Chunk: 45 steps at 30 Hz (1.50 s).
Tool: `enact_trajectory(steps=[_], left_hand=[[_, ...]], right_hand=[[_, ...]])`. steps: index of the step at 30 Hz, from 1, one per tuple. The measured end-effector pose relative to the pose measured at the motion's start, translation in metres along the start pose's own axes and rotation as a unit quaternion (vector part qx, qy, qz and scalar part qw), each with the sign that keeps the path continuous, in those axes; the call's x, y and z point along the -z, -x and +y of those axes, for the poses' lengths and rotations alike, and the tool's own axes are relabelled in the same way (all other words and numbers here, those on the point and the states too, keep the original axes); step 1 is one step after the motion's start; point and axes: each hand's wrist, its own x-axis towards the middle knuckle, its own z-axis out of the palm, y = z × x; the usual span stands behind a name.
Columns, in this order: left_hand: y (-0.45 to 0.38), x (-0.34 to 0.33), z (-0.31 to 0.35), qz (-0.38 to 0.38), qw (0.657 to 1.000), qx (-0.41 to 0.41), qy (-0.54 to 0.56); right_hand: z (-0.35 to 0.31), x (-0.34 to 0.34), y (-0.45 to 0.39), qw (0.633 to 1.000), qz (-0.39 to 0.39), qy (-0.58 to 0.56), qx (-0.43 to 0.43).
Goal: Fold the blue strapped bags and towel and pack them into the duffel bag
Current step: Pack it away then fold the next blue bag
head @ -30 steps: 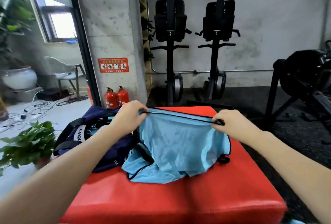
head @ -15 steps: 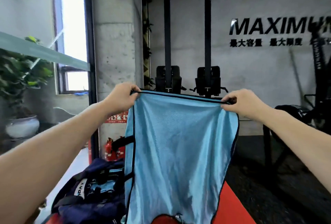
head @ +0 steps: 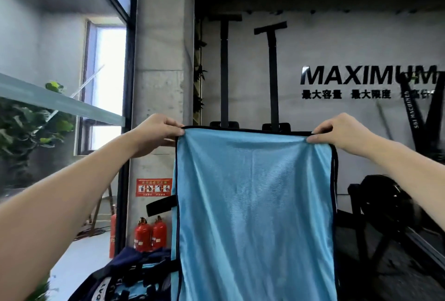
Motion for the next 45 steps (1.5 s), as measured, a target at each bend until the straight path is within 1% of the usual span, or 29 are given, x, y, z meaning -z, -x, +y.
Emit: enact_trajectory(steps=[4,7,11,15,21,25,28,31,33,37,41,42,45], left_hand=[[-0.004,0.009,0.007,0.009,0.999,0.001,0.038],[-0.006,0.016,0.012,-0.002,0.999,-0.003,0.048],[0.000,0.025,0.015,-0.026,1.000,-0.005,0.002],[0.009,0.025,0.014,-0.005,0.999,-0.005,-0.044],[0.015,0.020,0.009,0.021,0.999,-0.009,-0.040],[0.014,0.023,0.001,0.029,0.997,-0.045,-0.054],[0.008,0.024,-0.008,0.021,0.989,-0.060,-0.133],[-0.004,0.017,-0.018,0.001,0.975,-0.043,-0.216],[-0.018,0.012,-0.031,-0.008,0.970,-0.026,-0.242],[-0.051,0.003,-0.071,-0.046,0.963,0.013,-0.266],[-0.087,-0.015,-0.118,-0.115,0.947,0.096,-0.286],[-0.097,-0.023,-0.130,-0.118,0.945,0.121,-0.280],[-0.126,-0.047,-0.157,-0.079,0.955,0.174,-0.225]], right_hand=[[-0.004,0.013,0.000,0.999,-0.030,-0.013,-0.011],[-0.008,0.018,0.001,0.999,-0.019,-0.029,-0.012],[-0.013,0.020,0.005,0.998,0.017,-0.056,-0.005],[-0.014,0.016,0.010,0.997,0.010,-0.070,-0.011],[-0.007,0.009,0.014,0.993,0.005,-0.118,-0.012],[0.000,0.008,0.012,0.986,-0.027,-0.161,-0.013],[0.005,0.006,0.007,0.977,-0.078,-0.197,-0.030],[0.012,-0.003,-0.005,0.964,-0.150,-0.213,-0.047],[0.021,-0.014,-0.016,0.960,-0.198,-0.186,-0.067],[0.043,-0.051,-0.041,0.951,-0.283,-0.073,-0.099],[0.070,-0.107,-0.070,0.952,-0.292,0.017,-0.089],[0.079,-0.124,-0.080,0.952,-0.289,0.044,-0.088],[0.102,-0.165,-0.110,0.952,-0.261,0.141,-0.080]])
